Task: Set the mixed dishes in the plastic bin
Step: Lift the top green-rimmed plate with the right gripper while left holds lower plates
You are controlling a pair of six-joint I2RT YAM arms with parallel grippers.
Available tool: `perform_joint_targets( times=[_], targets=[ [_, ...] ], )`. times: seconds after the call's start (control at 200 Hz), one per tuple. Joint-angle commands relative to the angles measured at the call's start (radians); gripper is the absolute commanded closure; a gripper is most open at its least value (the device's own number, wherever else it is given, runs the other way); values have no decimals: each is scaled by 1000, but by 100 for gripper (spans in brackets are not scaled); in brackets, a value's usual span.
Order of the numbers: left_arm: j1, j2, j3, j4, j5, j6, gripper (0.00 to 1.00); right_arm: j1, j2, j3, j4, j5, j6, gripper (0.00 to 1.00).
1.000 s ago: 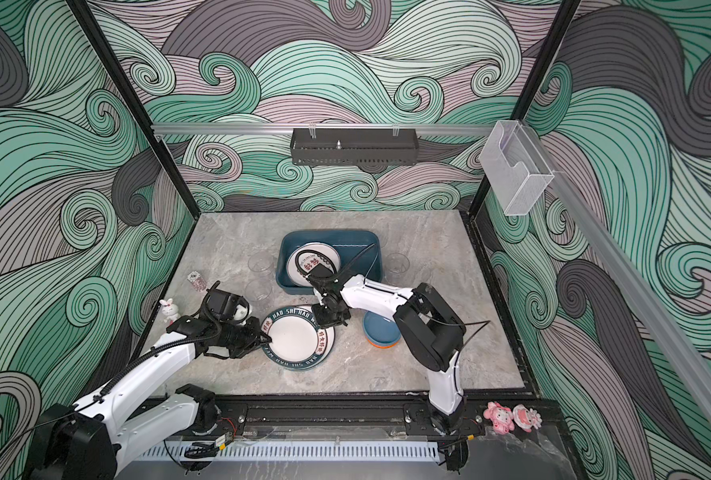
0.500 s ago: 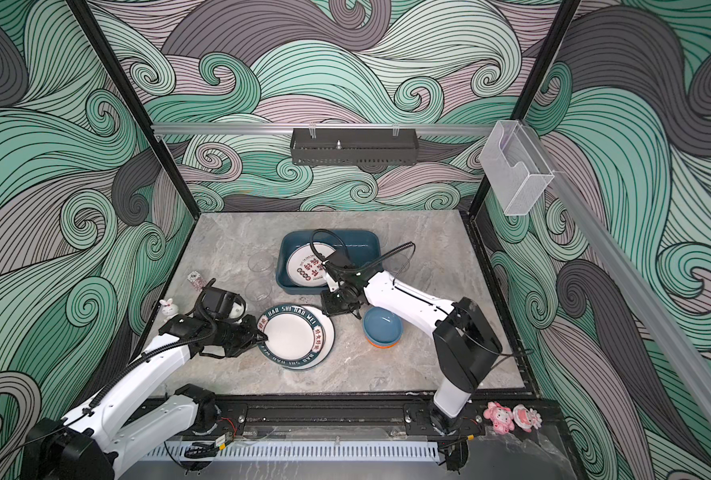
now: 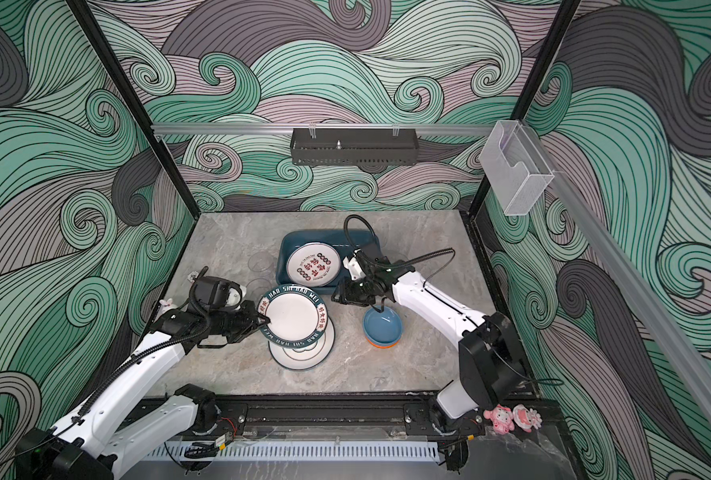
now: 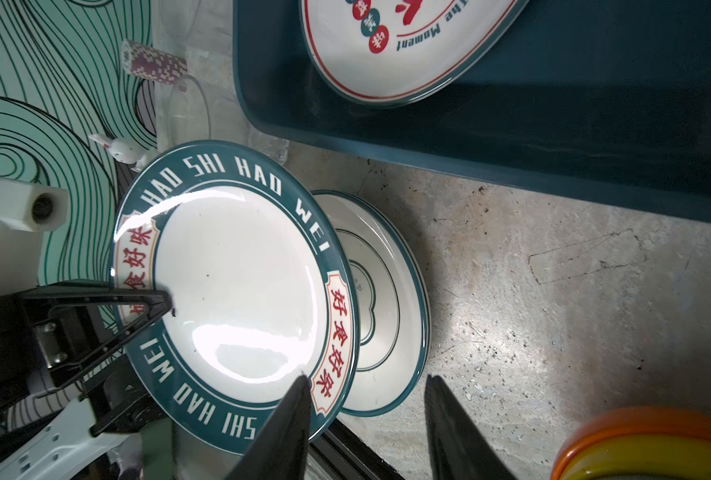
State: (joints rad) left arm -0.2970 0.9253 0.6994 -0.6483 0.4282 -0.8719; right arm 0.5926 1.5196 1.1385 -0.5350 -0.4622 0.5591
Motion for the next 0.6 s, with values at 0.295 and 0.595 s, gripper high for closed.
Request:
perform_joint_targets(
  times=[0.295, 0.595],
  targets=[
    [-2, -12, 85, 197, 84, -91, 100, -43, -22, -86, 270, -199, 168, 52],
    [-2, 7, 91, 291, 142, -144, 100, -51, -22, -109, 408, -268, 259, 52]
  ],
)
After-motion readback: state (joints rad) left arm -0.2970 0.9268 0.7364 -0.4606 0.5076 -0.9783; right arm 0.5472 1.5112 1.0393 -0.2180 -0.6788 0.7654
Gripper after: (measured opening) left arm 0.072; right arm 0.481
